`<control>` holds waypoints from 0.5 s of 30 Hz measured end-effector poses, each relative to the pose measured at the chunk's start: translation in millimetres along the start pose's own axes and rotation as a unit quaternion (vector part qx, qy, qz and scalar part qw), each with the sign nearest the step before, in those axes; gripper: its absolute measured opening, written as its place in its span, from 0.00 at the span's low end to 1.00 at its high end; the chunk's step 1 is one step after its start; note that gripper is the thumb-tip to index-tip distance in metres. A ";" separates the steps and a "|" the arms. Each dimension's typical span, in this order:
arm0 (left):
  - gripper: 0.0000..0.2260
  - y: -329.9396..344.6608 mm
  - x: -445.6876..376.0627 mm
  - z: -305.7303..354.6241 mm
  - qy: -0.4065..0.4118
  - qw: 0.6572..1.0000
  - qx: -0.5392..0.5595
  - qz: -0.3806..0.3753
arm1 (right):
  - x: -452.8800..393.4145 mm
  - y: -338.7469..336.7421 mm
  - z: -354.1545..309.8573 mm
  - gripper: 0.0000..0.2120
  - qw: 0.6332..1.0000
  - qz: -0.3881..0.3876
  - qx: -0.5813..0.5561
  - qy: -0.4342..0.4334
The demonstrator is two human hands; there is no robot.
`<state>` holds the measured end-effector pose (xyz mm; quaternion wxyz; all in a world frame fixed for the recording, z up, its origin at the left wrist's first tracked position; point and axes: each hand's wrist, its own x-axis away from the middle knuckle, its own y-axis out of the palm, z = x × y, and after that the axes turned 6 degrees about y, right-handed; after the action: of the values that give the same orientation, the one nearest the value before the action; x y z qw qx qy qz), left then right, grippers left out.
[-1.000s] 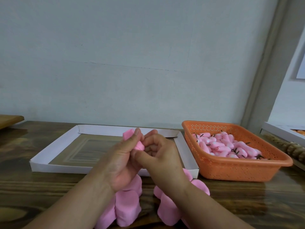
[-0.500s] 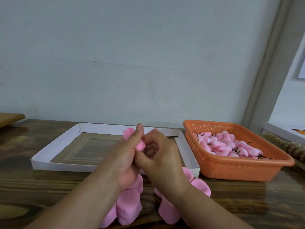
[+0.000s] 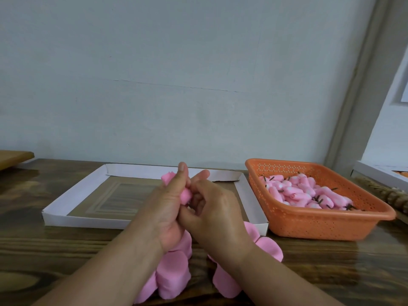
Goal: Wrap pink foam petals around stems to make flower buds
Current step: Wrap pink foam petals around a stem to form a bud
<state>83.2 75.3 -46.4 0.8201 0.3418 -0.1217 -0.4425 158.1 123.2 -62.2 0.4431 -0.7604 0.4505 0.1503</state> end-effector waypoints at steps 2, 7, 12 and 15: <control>0.15 -2.0 -0.8 -1.4 0.004 1.000 -0.002 -0.004 | 0.9 1.0 1.0 0.05 0.999 -0.003 -0.039 0.004; 0.15 -8.9 -2.5 1.8 0.030 0.997 -0.061 -0.043 | -5.3 -7.1 0.1 0.08 0.953 -0.090 -0.268 0.111; 0.17 -10.3 -0.6 5.4 0.017 0.989 -0.109 -0.101 | -7.9 -16.1 2.8 0.09 0.871 -0.208 -0.394 0.207; 0.16 -10.9 -0.3 7.8 0.038 0.980 -0.160 -0.114 | -7.4 -15.1 4.6 0.10 0.836 -0.227 -0.448 0.222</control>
<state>72.1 67.9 -48.0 0.8126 0.2343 0.0220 -0.5333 167.1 134.1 -52.0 -0.0365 -0.9697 0.2347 0.0575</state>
